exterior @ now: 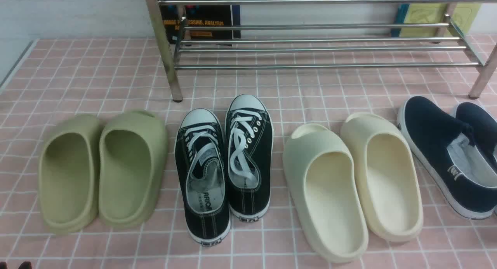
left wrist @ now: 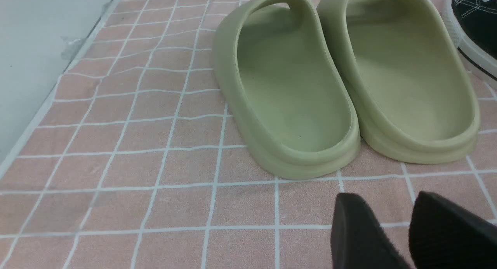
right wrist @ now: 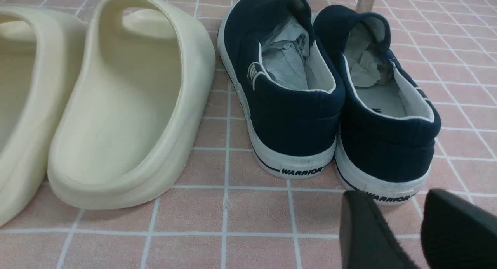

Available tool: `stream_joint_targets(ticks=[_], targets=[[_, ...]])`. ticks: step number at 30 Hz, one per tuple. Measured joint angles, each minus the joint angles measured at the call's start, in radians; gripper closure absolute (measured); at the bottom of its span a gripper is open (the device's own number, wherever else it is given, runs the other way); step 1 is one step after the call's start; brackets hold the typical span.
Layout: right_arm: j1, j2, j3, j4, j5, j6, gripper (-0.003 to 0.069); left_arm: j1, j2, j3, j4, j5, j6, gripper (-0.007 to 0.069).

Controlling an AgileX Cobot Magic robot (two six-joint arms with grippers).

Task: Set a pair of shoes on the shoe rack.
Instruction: Use the left arm to grab the shoe closest to it

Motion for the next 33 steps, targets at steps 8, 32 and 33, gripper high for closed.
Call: stream_joint_targets(ticks=[8,32,33], targets=[[0.0,0.0,0.0,0.0,0.0,0.0,0.0419,0.0,0.0,0.0,0.0,0.0,0.0,0.0384],[0.0,0.0,0.0,0.0,0.0,0.0,0.0419,0.0,0.0,0.0,0.021,-0.001,-0.008,0.0384],[0.0,0.0,0.0,0.0,0.0,0.0,0.0419,0.0,0.0,0.0,0.014,-0.001,-0.024,0.0384]])
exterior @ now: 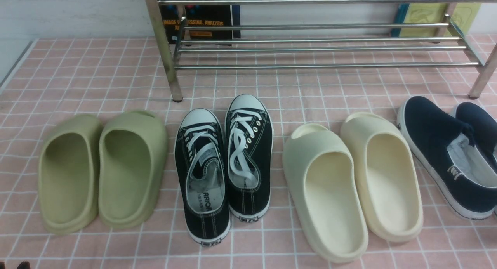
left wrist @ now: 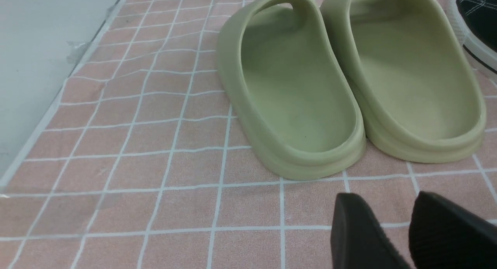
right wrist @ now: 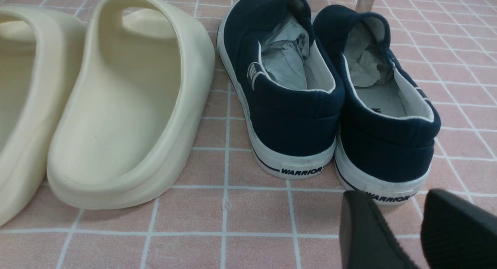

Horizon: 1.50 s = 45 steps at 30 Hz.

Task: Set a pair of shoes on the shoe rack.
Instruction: Use the left arm to grab the shoe closest to it

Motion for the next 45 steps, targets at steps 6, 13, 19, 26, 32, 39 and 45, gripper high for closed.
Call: stream_joint_targets(ticks=[6,13,19,26,32,39,45], targets=[[0.0,0.0,0.0,0.0,0.0,0.0,0.0419,0.0,0.0,0.003,-0.235,-0.034,-0.269,0.0384],[0.0,0.0,0.0,0.0,0.0,0.0,0.0419,0.0,0.0,0.003,-0.517,-0.055,-0.606,0.0384],[0.0,0.0,0.0,0.0,0.0,0.0,0.0419,0.0,0.0,0.004,-0.527,-0.07,-0.648,0.0384],[0.0,0.0,0.0,0.0,0.0,0.0,0.0419,0.0,0.0,-0.017,-0.533,-0.099,-0.598,0.0386],[0.0,0.0,0.0,0.0,0.0,0.0,0.0419,0.0,0.085,-0.326,-0.348,0.102,-0.42,0.0494],[0.0,0.0,0.0,0.0,0.0,0.0,0.0419,0.0,0.537,-0.719,0.045,0.563,-0.393,0.0622],[0.0,0.0,0.0,0.0,0.0,0.0,0.0419,-0.041,0.838,-0.888,0.181,0.738,-0.313,0.0587]])
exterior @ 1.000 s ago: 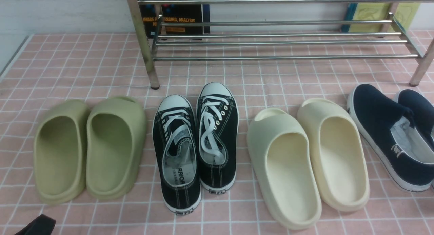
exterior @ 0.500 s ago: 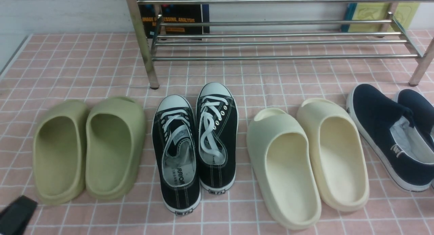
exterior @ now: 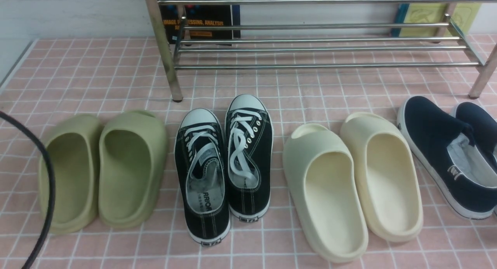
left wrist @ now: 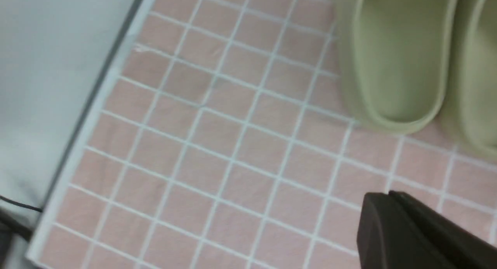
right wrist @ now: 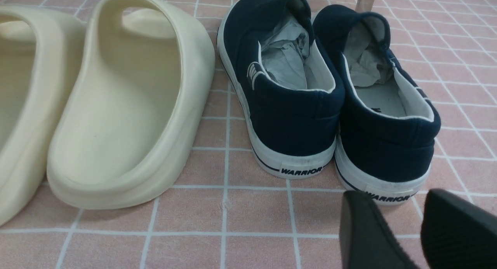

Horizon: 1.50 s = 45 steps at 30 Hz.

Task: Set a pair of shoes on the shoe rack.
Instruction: Use the left arm to grab the shoe closest to it

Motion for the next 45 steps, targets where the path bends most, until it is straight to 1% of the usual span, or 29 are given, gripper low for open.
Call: stream_joint_targets(ticks=[2,3,5,7,9,10,11,12,13,14,15,16,17,21,24,25,29,33,34,35,36,37,39,42,43,45], targets=[[0.0,0.0,0.0,0.0,0.0,0.0,0.0419,-0.06,0.057,-0.025,-0.006,0.003,0.035,0.0539],[0.0,0.0,0.0,0.0,0.0,0.0,0.0419,-0.069,0.064,-0.027,-0.006,0.003,0.04,0.0539],[0.0,0.0,0.0,0.0,0.0,0.0,0.0419,-0.185,0.143,-0.054,-0.035,0.003,0.064,0.0431],[0.0,0.0,0.0,0.0,0.0,0.0,0.0419,-0.282,0.209,-0.073,-0.055,-0.005,0.055,0.0319],[0.0,0.0,0.0,0.0,0.0,0.0,0.0419,-0.369,0.268,-0.086,-0.074,-0.029,0.016,0.0214],[0.0,0.0,0.0,0.0,0.0,0.0,0.0419,-0.407,0.308,-0.092,-0.079,-0.057,-0.015,0.0146],[0.0,0.0,0.0,0.0,0.0,0.0,0.0419,-0.421,0.315,-0.093,-0.08,-0.061,-0.02,0.0136],[0.0,0.0,0.0,0.0,0.0,0.0,0.0419,-0.463,0.367,-0.101,-0.084,-0.1,-0.059,0.0069],[0.0,0.0,0.0,0.0,0.0,0.0,0.0419,-0.491,0.401,-0.107,-0.087,-0.136,-0.083,0.0025],[0.0,0.0,0.0,0.0,0.0,0.0,0.0419,-0.508,0.436,-0.113,-0.091,-0.168,-0.106,-0.0001],[0.0,0.0,0.0,0.0,0.0,0.0,0.0419,-0.511,0.449,-0.115,-0.091,-0.181,-0.114,-0.0005],[0.0,0.0,0.0,0.0,0.0,0.0,0.0419,-0.524,0.505,-0.122,-0.105,-0.23,-0.144,-0.0024],[0.0,0.0,0.0,0.0,0.0,0.0,0.0419,-0.526,0.54,-0.127,-0.112,-0.258,-0.158,-0.0026],[0.0,0.0,0.0,0.0,0.0,0.0,0.0419,-0.526,0.64,-0.13,-0.123,-0.337,-0.191,-0.0002],[0.0,0.0,0.0,0.0,0.0,0.0,0.0419,-0.526,0.75,-0.13,-0.124,-0.41,-0.221,0.0071],[0.0,0.0,0.0,0.0,0.0,0.0,0.0419,-0.526,0.772,-0.13,-0.124,-0.426,-0.226,0.0085],[0.0,0.0,0.0,0.0,0.0,0.0,0.0419,-0.526,0.854,-0.13,-0.124,-0.485,-0.249,0.0195],[0.0,0.0,0.0,0.0,0.0,0.0,0.0419,-0.526,0.904,-0.133,-0.126,-0.519,-0.259,0.0372],[0.0,0.0,0.0,0.0,0.0,0.0,0.0419,-0.526,0.904,-0.137,-0.122,-0.514,-0.261,0.045],[0.0,0.0,0.0,0.0,0.0,0.0,0.0419,-0.526,0.906,-0.138,-0.121,-0.508,-0.266,0.0505],[0.0,0.0,0.0,0.0,0.0,0.0,0.0419,-0.526,0.906,-0.14,-0.121,-0.507,-0.266,0.0515],[0.0,0.0,0.0,0.0,0.0,0.0,0.0419,-0.525,0.906,-0.148,-0.117,-0.492,-0.267,0.0564],[0.0,0.0,0.0,0.0,0.0,0.0,0.0419,-0.525,0.906,-0.168,-0.116,-0.464,-0.267,0.0589],[0.0,0.0,0.0,0.0,0.0,0.0,0.0419,-0.525,0.884,-0.234,-0.117,-0.375,-0.252,0.0596],[0.0,0.0,0.0,0.0,0.0,0.0,0.0419,-0.525,0.879,-0.239,-0.117,-0.369,-0.249,0.0596],[0.0,0.0,0.0,0.0,0.0,0.0,0.0419,-0.521,0.853,-0.314,-0.12,-0.298,-0.201,0.0596]])
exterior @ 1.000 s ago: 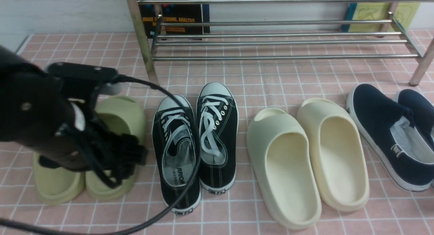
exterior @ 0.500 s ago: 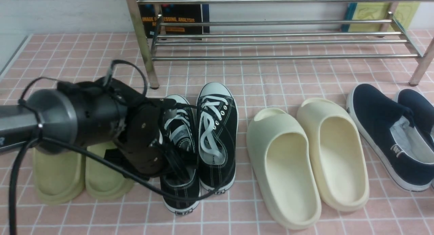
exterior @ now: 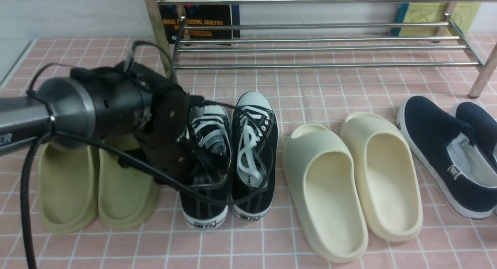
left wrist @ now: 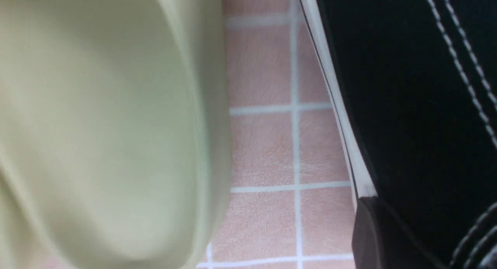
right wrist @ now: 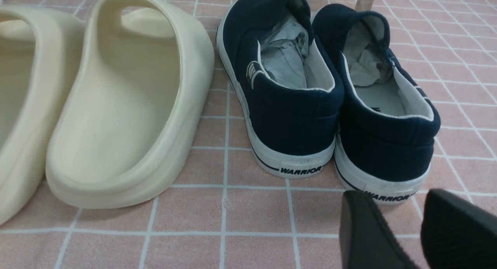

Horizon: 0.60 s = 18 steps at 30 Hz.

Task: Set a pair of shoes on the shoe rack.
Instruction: Use the left arm to grab the shoe closest to it, then use the left arm to put a shoe into the shoe rack

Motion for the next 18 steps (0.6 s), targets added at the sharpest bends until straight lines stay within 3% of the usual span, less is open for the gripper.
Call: stream_joint_targets(ticks=[9,18], targets=[[0.0,0.0,0.0,0.0,0.0,0.0,0.0419,0.15,-0.017,-0.256,-0.197,0.031,0.228,0.0596],[0.0,0.0,0.0,0.0,0.0,0.0,0.0419,0.275,0.121,-0.356,-0.309,-0.044,0.299,0.0596]])
